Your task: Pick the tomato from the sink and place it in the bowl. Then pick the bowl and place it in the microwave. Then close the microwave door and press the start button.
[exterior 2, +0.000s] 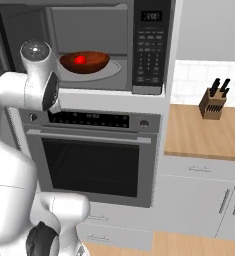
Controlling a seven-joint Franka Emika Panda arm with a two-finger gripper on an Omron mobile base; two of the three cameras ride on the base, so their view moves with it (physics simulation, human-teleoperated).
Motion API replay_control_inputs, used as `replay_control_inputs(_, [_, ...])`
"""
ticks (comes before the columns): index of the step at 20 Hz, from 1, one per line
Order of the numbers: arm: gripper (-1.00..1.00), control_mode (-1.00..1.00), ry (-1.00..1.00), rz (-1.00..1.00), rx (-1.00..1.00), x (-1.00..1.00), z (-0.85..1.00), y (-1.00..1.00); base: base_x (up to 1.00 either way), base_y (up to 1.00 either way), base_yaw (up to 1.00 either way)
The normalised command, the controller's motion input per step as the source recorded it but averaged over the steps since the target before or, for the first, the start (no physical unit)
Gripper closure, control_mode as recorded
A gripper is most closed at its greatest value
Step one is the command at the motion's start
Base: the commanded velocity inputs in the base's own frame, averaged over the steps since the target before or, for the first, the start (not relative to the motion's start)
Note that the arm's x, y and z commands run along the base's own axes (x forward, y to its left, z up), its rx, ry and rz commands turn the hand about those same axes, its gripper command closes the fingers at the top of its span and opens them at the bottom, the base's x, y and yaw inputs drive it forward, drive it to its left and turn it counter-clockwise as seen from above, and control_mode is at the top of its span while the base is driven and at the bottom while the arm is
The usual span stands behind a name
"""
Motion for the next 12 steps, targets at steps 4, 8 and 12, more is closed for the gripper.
replay_control_inputs(4, [-1.00, -1.00, 0.05, 0.34, 0.07, -1.00, 0.04, -0.01, 0.00, 0.00, 0.00])
replay_control_inputs(8, [-1.00, -1.00, 0.01, 0.32, 0.03, -1.00, 0.00, 0.11, 0.00, 0.00, 0.00])
replay_control_inputs(12, [-1.00, -1.00, 0.04, 0.06, 0.00, -1.00, -0.31, 0.48, 0.00, 0.00, 0.00])
